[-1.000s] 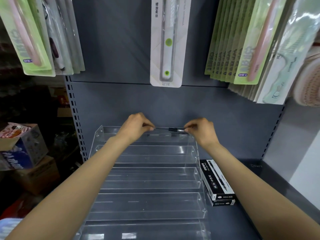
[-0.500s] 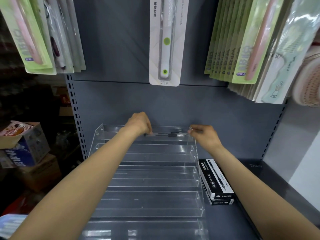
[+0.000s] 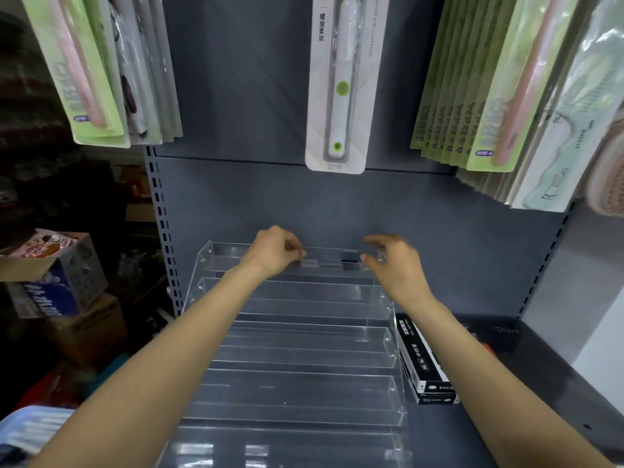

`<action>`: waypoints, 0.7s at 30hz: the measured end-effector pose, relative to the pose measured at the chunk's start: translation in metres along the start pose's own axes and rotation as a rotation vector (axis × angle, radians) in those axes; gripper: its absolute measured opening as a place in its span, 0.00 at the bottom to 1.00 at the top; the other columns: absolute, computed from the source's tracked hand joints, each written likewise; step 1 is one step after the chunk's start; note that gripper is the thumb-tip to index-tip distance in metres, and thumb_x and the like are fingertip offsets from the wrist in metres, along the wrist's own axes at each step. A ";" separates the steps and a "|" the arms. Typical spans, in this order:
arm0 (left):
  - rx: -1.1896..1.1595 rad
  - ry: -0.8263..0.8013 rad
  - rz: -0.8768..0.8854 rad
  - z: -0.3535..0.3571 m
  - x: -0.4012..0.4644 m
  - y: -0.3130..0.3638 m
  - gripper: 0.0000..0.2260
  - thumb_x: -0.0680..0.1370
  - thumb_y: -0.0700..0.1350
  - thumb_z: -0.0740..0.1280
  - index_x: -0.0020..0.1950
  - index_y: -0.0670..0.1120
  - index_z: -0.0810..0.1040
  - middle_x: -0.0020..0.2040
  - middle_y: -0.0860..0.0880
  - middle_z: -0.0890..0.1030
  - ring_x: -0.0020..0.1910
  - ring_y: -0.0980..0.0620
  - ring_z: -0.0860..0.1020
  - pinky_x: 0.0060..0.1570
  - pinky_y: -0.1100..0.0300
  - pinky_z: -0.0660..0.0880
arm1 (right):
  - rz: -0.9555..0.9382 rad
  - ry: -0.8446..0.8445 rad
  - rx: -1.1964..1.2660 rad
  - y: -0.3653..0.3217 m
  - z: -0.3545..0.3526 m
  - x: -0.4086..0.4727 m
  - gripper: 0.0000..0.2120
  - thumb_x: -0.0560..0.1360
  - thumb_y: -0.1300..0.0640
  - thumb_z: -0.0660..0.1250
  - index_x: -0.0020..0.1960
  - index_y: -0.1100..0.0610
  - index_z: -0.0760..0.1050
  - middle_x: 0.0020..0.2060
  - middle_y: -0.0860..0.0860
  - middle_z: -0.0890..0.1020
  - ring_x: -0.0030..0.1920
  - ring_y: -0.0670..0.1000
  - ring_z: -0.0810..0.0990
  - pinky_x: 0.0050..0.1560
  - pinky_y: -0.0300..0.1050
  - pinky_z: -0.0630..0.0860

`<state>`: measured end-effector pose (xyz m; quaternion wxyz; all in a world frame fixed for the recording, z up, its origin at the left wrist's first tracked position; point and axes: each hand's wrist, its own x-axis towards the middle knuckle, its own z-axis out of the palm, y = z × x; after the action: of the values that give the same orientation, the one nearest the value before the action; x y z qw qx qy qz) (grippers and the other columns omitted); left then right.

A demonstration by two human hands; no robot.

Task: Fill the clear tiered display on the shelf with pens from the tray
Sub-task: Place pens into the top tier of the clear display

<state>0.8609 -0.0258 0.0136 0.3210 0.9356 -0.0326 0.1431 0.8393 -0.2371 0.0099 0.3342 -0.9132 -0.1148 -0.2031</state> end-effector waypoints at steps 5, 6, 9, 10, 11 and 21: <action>-0.116 0.125 0.147 -0.032 -0.044 -0.011 0.08 0.75 0.45 0.68 0.53 0.45 0.82 0.47 0.51 0.83 0.45 0.56 0.78 0.44 0.72 0.70 | -0.074 -0.104 0.106 -0.052 0.027 -0.006 0.14 0.77 0.58 0.64 0.62 0.57 0.75 0.59 0.52 0.78 0.59 0.50 0.76 0.58 0.36 0.69; -0.112 0.167 0.156 -0.041 -0.054 -0.018 0.08 0.75 0.46 0.68 0.52 0.46 0.82 0.46 0.52 0.83 0.44 0.56 0.78 0.45 0.71 0.71 | -0.083 -0.122 0.126 -0.064 0.037 -0.008 0.13 0.77 0.59 0.64 0.61 0.56 0.76 0.58 0.52 0.79 0.58 0.49 0.77 0.57 0.35 0.69; -0.079 0.300 0.121 -0.071 -0.087 -0.052 0.08 0.76 0.48 0.68 0.52 0.47 0.81 0.44 0.54 0.81 0.42 0.58 0.78 0.44 0.67 0.73 | -0.118 -0.184 0.188 -0.103 0.073 -0.018 0.11 0.76 0.60 0.65 0.57 0.55 0.78 0.55 0.51 0.80 0.55 0.48 0.78 0.53 0.30 0.67; -0.061 0.324 0.095 -0.082 -0.099 -0.067 0.08 0.76 0.47 0.68 0.53 0.48 0.81 0.43 0.55 0.80 0.41 0.59 0.77 0.43 0.67 0.73 | -0.132 -0.207 0.215 -0.118 0.087 -0.023 0.10 0.76 0.61 0.65 0.57 0.55 0.78 0.54 0.51 0.81 0.54 0.48 0.78 0.52 0.29 0.66; -0.037 0.336 0.066 -0.093 -0.111 -0.083 0.08 0.76 0.47 0.68 0.53 0.48 0.81 0.43 0.55 0.79 0.40 0.61 0.76 0.41 0.69 0.72 | -0.145 -0.238 0.242 -0.134 0.101 -0.029 0.10 0.76 0.61 0.65 0.56 0.56 0.78 0.54 0.51 0.81 0.54 0.48 0.79 0.51 0.28 0.66; 0.076 0.127 -0.305 -0.173 -0.221 -0.312 0.06 0.76 0.44 0.67 0.50 0.47 0.82 0.42 0.50 0.83 0.44 0.53 0.80 0.37 0.68 0.67 | -0.180 -0.662 0.295 -0.293 0.287 -0.118 0.12 0.78 0.57 0.63 0.60 0.54 0.77 0.58 0.49 0.80 0.53 0.44 0.77 0.45 0.29 0.70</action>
<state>0.6548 0.3197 -0.1048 0.3046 0.9303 0.1355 0.1528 0.7172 0.1625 -0.0765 0.3878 -0.8578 -0.3243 0.0932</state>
